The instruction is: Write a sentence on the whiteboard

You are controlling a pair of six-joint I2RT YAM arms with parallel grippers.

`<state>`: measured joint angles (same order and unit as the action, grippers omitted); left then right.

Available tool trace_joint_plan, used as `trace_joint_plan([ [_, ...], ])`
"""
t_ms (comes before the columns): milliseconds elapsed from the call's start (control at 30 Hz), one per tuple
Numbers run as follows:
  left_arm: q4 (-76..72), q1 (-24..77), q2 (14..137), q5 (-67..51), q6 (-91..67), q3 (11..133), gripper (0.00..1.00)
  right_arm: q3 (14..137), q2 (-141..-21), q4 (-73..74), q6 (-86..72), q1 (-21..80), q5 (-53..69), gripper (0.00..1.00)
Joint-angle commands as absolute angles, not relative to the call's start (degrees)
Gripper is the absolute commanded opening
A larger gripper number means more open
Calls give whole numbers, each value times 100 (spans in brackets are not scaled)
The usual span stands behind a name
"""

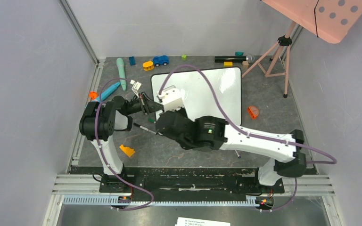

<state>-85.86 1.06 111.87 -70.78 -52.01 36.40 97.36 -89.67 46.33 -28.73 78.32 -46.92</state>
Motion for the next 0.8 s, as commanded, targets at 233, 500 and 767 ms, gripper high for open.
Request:
trace_joint_plan([
  [233,-8921,191,11320,-6959,-4770,3608,2,11362,-10159,5666,-3625,8346,-5997,0],
  [500,-8921,193,11308,-6961,-4743,3578,2,9251,-8967,2939,-1598,8108,-5095,0],
  [767,-8921,193,11227,-6893,-4614,3495,2,8953,-8833,2532,-1111,7706,-5137,0],
])
